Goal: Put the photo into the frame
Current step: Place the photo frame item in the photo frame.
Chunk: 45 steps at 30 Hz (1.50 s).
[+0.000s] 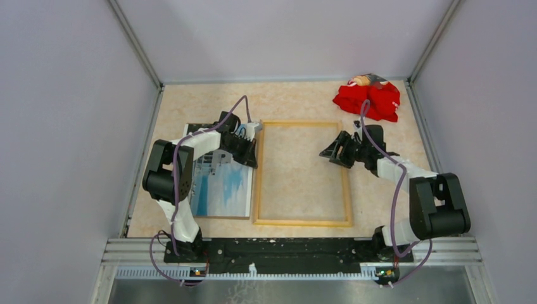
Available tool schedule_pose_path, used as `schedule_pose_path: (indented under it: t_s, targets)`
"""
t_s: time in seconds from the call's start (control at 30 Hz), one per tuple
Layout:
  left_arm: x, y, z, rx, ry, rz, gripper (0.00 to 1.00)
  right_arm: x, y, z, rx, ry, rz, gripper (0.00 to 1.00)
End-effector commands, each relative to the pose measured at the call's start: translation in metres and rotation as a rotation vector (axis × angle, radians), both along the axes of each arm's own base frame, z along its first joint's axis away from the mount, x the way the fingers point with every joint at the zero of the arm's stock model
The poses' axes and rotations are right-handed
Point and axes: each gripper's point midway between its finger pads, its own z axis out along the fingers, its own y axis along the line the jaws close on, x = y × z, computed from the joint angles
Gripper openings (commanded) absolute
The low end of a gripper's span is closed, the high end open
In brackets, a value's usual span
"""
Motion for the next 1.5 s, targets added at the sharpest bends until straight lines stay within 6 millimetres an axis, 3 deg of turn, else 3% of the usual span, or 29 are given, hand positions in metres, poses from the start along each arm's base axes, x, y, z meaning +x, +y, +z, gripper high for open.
schedule_pose_path:
  t_s: [0.0,0.73,1.47]
  targets:
    - [-0.004,-0.003,-0.01,0.015,0.005,-0.03,0.03,0.008,-0.004,0.022,-0.081,-0.072,0.017,0.6]
    - [-0.003,-0.003,-0.011,0.02,0.001,-0.032,0.02,0.012,-0.033,0.002,-0.259,-0.023,-0.058,0.65]
    - [-0.002,-0.002,-0.01,0.023,-0.004,-0.036,0.02,0.015,-0.058,0.017,-0.365,-0.045,-0.137,0.69]
